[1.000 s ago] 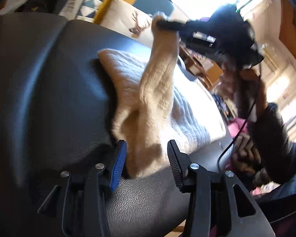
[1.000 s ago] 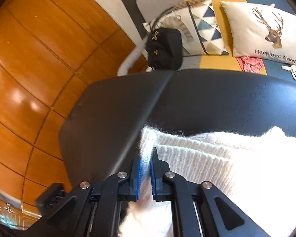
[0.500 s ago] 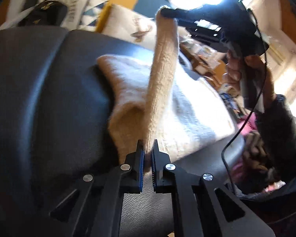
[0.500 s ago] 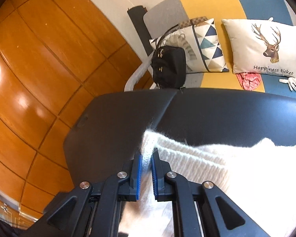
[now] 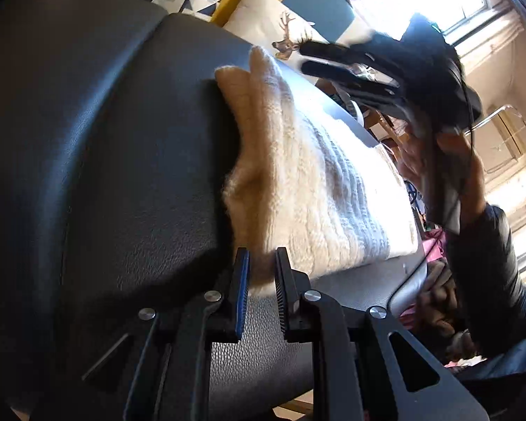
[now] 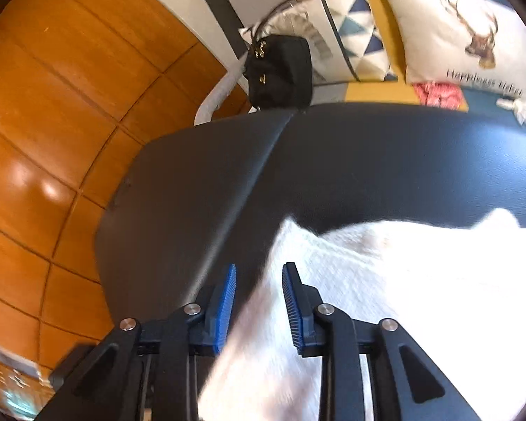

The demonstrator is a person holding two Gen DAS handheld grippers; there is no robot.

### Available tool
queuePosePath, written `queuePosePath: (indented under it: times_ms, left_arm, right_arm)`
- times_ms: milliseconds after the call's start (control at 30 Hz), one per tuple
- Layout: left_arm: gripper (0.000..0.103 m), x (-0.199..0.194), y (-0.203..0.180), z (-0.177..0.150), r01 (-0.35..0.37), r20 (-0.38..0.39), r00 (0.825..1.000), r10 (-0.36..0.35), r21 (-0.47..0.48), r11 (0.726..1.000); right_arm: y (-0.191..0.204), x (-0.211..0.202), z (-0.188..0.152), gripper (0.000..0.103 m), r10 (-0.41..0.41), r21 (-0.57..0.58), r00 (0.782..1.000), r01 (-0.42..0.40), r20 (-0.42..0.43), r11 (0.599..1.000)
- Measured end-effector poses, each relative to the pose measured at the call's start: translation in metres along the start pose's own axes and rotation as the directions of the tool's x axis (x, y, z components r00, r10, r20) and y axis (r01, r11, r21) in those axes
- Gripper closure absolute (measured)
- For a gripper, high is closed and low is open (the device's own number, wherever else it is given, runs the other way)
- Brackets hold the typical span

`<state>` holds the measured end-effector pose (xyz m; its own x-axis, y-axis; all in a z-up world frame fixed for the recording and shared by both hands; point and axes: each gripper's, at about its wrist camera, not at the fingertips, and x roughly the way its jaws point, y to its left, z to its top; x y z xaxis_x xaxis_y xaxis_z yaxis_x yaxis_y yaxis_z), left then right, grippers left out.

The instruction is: Fold clothes

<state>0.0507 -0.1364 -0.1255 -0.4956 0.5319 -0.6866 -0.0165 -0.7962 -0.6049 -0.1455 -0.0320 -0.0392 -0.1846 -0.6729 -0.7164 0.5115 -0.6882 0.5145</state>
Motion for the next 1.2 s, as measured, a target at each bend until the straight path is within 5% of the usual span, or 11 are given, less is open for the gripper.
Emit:
queuePosePath:
  times_ms: [167, 333, 400, 467, 633, 700, 800, 900, 967, 1100, 1200]
  left_arm:
    - [0.088, -0.002, -0.017, 0.005, -0.046, 0.034, 0.998, 0.046, 0.005, 0.999]
    - [0.088, -0.019, -0.037, 0.011, -0.092, 0.083, 0.993, 0.087, 0.047, 0.995]
    - [0.088, -0.030, -0.036, 0.014, -0.103, 0.103, 0.990, 0.099, 0.040, 0.994]
    - [0.088, -0.038, -0.034, 0.015, -0.090, 0.112, 0.990, 0.087, 0.021, 0.996]
    - [0.087, -0.012, -0.071, 0.017, -0.083, 0.095, 0.993, 0.077, 0.064, 0.995]
    - [0.087, -0.005, -0.077, 0.021, -0.079, 0.076, 0.995, 0.072, 0.098, 0.992]
    - [0.086, 0.004, -0.093, 0.025, -0.068, 0.042, 0.997, 0.063, 0.151, 0.986]
    - [0.086, 0.014, -0.119, 0.024, -0.051, 0.004, 0.999, 0.051, 0.190, 0.980]
    - [0.086, 0.022, -0.133, 0.022, -0.047, -0.012, 0.999, 0.051, 0.210, 0.976]
    - [0.086, 0.027, -0.153, 0.014, -0.028, -0.052, 0.998, 0.043, 0.247, 0.969]
    - [0.086, 0.032, -0.165, 0.011, -0.033, -0.072, 0.996, 0.054, 0.268, 0.963]
  right_arm:
    - [-0.028, 0.016, -0.027, 0.075, -0.103, 0.046, 0.991, 0.107, -0.081, 0.993]
    - [-0.014, -0.070, -0.037, 0.074, -0.127, -0.054, 0.978, 0.138, 0.166, 0.989]
    - [-0.019, -0.112, -0.054, 0.064, -0.161, -0.046, 0.953, 0.178, 0.258, 0.983]
    - [-0.025, -0.153, -0.072, 0.021, -0.195, -0.027, 0.919, 0.217, 0.341, 0.976]
    - [-0.125, -0.204, -0.128, 0.022, -0.121, 0.414, 0.946, -0.016, 0.302, 0.910]
    - [-0.134, -0.245, -0.156, 0.022, -0.266, 0.434, 0.880, 0.077, 0.394, 0.898]
    - [-0.112, -0.304, -0.187, 0.016, -0.471, 0.330, 0.688, 0.339, 0.552, 0.881]
    - [-0.106, -0.324, -0.207, 0.000, -0.504, 0.261, 0.620, 0.444, 0.601, 0.857]
    - [-0.123, -0.328, -0.213, 0.001, -0.487, 0.284, 0.645, 0.400, 0.589, 0.872]
    - [-0.170, -0.306, -0.211, 0.014, -0.414, 0.364, 0.815, 0.271, 0.406, 0.891]
    - [-0.198, -0.276, -0.215, 0.014, -0.343, 0.383, 0.882, 0.210, 0.323, 0.899]
